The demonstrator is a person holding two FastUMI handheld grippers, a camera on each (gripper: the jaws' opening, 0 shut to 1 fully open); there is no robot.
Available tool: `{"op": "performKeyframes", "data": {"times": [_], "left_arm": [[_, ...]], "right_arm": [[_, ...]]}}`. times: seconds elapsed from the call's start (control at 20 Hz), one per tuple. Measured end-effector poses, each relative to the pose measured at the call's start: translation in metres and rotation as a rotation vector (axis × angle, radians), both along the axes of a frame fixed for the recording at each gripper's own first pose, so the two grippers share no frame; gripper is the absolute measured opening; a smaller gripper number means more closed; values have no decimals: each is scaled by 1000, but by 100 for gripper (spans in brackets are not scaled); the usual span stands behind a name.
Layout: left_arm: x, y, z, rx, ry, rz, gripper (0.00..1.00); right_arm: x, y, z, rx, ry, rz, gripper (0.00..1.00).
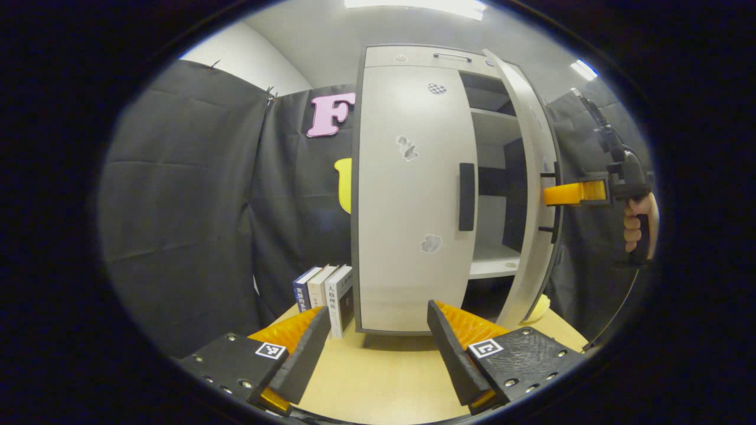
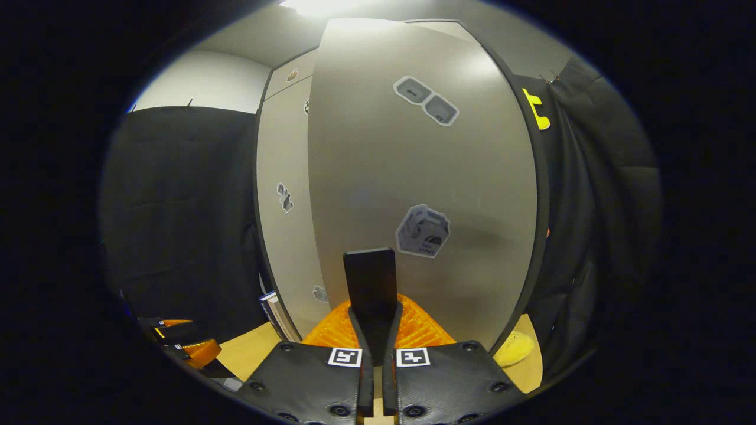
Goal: Open the right door of the double-door shoe cabinet with the right hand, and open the left door with the left hand.
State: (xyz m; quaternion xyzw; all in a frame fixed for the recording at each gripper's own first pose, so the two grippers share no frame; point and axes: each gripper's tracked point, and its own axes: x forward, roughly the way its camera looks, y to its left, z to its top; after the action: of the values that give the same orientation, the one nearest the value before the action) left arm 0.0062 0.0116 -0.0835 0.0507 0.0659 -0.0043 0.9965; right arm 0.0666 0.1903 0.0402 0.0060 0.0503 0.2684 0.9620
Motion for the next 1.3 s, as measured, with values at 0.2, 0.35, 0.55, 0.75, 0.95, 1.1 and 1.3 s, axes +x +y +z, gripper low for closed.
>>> {"op": "performKeyframes", "data": {"times": [0.2,0.35,0.55,0.75,0.95,1.1,1.3], "left_arm": [[-18,-23,-4,-2,3,12,95],[-30,-36,-3,5,-2,18,95],[-45,-52,-3,3,1,24,95],[-63,-67,-4,20,-4,30,95],[-76,-83,-6,12,0,18,95],[-84,-89,-6,16,0,20,96],[-90,-99,-5,23,-2,8,95]], "right_arm": [[-13,-17,0,4,-1,37,7],[-20,-31,-1,21,-1,44,7],[-31,-55,-2,38,9,43,7],[-39,-82,-1,59,15,46,7],[-37,-92,0,46,22,49,7],[-42,-110,-2,53,20,35,7],[-41,-136,-1,69,19,14,5]]}}
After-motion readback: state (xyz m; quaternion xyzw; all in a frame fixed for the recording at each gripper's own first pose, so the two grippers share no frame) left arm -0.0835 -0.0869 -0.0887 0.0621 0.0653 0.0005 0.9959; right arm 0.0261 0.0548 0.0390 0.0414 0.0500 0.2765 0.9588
